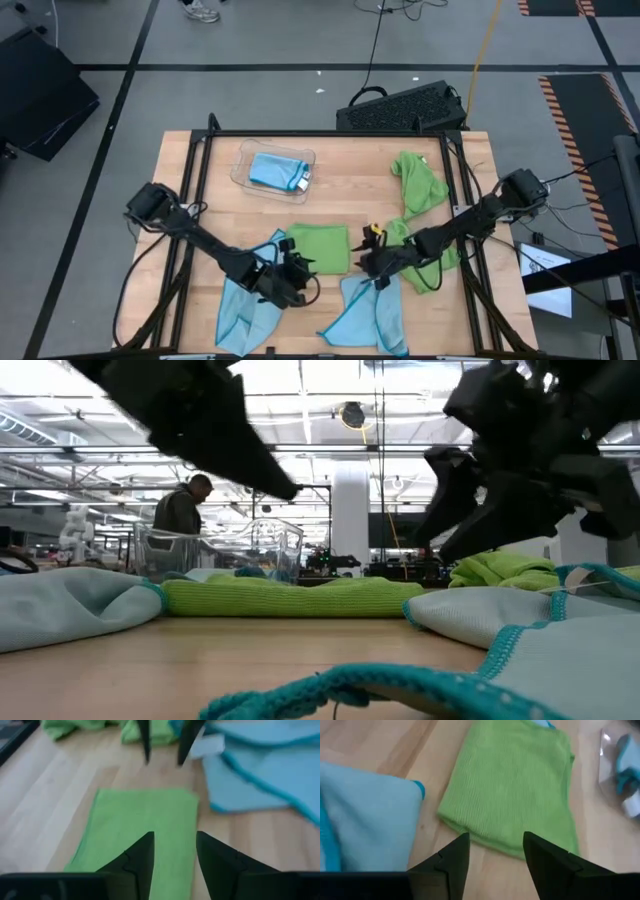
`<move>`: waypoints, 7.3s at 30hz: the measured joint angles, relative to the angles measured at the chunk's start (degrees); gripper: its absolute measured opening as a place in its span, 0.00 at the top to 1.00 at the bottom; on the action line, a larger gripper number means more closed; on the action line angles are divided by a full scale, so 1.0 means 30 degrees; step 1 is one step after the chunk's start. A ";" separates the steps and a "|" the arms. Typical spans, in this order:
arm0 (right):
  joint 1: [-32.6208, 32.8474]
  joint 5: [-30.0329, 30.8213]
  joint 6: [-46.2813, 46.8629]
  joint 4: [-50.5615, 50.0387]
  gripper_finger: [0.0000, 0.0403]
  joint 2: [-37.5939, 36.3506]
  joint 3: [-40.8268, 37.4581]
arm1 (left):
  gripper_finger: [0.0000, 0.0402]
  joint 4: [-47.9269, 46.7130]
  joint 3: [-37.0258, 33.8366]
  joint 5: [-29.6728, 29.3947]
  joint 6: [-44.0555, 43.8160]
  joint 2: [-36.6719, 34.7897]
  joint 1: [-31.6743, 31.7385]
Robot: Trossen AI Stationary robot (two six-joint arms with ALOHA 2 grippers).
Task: Fold microfiber towels
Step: Fold the bottom left green microfiber cloth, then put the bottom left green microfiber cloth into the bin
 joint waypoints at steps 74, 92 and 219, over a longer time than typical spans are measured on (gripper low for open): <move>-0.4780 -0.5719 -1.1622 0.5532 0.99 0.2203 0.0814 | 0.79 0.0896 -0.3982 0.3969 0.2924 -0.3943 0.5188; -0.7505 -0.9632 -0.3847 0.5756 0.98 0.0729 0.0865 | 0.23 0.5860 -0.3956 -0.0669 0.3865 -0.1144 0.1677; -1.1057 -0.4958 0.3139 1.4744 0.79 -0.1173 -0.0928 | 0.99 -1.6700 0.3009 -0.3889 1.6331 -0.6611 1.2390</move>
